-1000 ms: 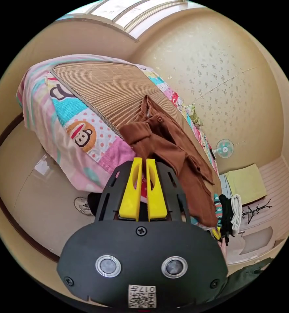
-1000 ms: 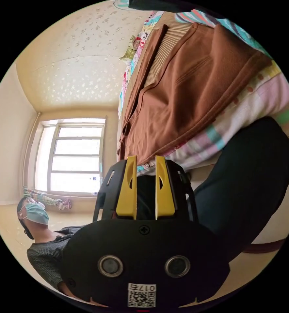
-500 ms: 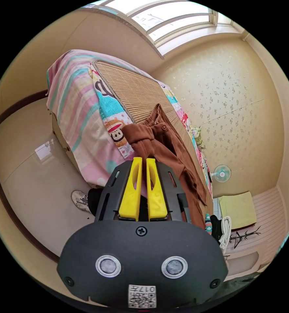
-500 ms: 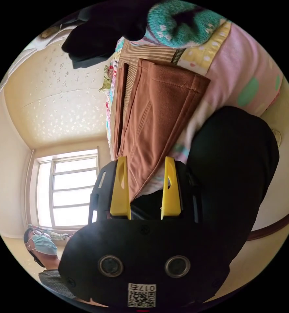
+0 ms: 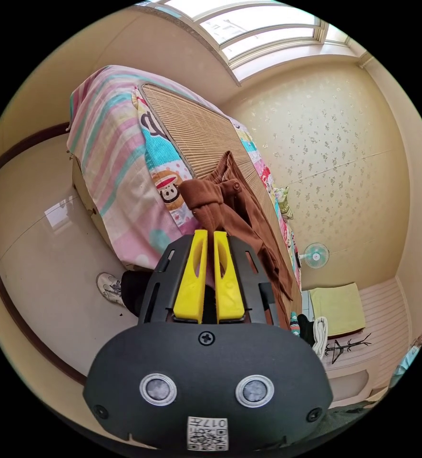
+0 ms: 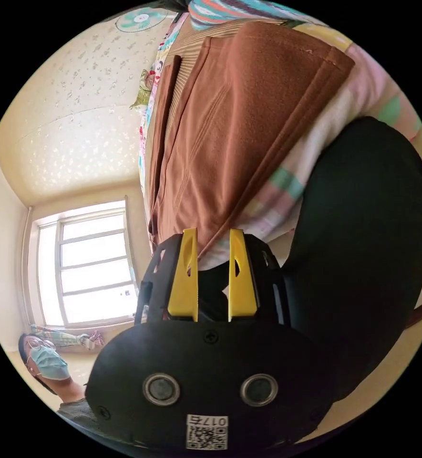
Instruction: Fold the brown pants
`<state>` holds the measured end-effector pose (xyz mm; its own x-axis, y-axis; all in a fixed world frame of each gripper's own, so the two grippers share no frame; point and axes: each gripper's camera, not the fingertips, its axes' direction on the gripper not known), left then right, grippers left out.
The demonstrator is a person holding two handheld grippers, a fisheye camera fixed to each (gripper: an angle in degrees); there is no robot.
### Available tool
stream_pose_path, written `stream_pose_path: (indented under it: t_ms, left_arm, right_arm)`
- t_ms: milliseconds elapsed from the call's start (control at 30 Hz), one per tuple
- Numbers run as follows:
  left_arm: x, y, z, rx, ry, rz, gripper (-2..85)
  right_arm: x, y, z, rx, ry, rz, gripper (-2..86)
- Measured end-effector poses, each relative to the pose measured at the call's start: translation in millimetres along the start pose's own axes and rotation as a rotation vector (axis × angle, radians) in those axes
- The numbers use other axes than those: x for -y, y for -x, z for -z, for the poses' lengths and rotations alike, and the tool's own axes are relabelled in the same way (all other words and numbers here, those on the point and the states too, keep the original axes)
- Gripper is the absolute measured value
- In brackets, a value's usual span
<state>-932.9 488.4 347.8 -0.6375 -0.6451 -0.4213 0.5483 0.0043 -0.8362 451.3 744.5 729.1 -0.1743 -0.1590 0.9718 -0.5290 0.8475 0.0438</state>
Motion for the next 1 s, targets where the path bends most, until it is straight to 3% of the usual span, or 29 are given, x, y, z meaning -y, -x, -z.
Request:
stream_pose_path:
  t_ms: [200,300,467,633,800,1000]
  left_arm:
    - [-12.5,-14.3,2.8,0.055,-0.003,-0.008,-0.3]
    - [-17.9,-26.3,4.9,0.062,-0.018,-0.032,-0.4]
    - [-23.1,-36.5,17.8,-0.046,-0.018,-0.059,-0.7]
    - [-47.3,-72.6,61.5,-0.024,-0.107,-0.148,-0.6]
    - [-79.3,-87.2,100.5,-0.113,-0.209,-0.124,-0.5]
    - [-79.5,-116.1,77.4,-0.136,-0.3,-0.154,0.0]
  right_arm:
    - [-14.6,7.1,10.2,0.081,-0.237,0.004,12.7]
    - [-27.3,18.6,26.3,0.05,-0.376,0.044,6.5]
    - [-33.1,37.3,34.0,0.105,-0.369,0.199,2.6]
    - [-88.2,113.6,46.4,-0.045,-0.48,0.417,1.9]
    - [-131.1,178.8,56.1,-0.177,-0.606,0.626,1.7]
    - [-64.1,214.5,26.9,-0.069,-0.58,0.614,2.0]
